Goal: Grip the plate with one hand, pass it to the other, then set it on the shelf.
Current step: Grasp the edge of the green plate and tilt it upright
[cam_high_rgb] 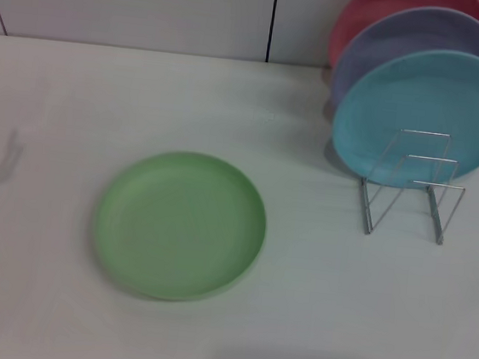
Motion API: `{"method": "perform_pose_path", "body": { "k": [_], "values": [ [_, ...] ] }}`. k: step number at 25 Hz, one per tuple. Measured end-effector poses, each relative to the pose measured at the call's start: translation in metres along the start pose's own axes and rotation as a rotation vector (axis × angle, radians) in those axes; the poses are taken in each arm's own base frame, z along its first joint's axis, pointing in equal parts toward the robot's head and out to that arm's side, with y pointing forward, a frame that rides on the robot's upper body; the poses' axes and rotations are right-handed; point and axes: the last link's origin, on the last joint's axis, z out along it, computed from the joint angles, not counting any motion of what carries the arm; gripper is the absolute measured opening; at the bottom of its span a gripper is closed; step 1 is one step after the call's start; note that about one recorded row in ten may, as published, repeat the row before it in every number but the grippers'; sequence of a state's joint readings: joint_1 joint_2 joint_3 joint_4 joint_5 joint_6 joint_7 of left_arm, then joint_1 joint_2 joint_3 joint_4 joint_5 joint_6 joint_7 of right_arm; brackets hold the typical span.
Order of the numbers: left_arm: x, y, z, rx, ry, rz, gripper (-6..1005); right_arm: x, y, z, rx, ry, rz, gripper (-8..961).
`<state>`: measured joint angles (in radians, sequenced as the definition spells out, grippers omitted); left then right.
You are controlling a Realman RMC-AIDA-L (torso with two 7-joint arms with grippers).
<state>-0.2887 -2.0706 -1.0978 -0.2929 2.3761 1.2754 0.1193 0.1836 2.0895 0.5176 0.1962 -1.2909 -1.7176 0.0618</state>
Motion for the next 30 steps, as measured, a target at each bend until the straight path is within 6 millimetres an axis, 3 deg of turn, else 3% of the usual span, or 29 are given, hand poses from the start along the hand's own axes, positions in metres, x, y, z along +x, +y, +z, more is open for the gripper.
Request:
{"method": "perform_pose_path", "body": {
  "k": [10,14,17,21,27,30],
  "values": [
    [0.003,0.022,0.003,-0.088,0.004,-0.019,857,-0.002,0.006,0.003,-0.014,-0.017,0.019,794],
    [0.006,0.041,0.018,-0.113,-0.053,-0.030,855,-0.001,0.007,0.004,-0.018,-0.015,0.018,794],
    [0.018,0.055,0.040,-0.139,-0.109,0.008,854,0.001,0.007,0.006,-0.023,-0.002,0.016,794],
    [0.048,0.068,0.070,-0.236,-0.209,-0.008,852,0.006,0.007,0.009,-0.027,0.029,0.013,794],
    [0.093,0.078,0.085,-0.373,-0.410,-0.033,850,0.011,0.010,0.014,-0.037,0.057,0.011,795],
    [0.102,0.080,0.083,-0.422,-0.514,-0.051,848,0.012,0.012,0.017,-0.051,0.062,0.007,795]
  ]
}}
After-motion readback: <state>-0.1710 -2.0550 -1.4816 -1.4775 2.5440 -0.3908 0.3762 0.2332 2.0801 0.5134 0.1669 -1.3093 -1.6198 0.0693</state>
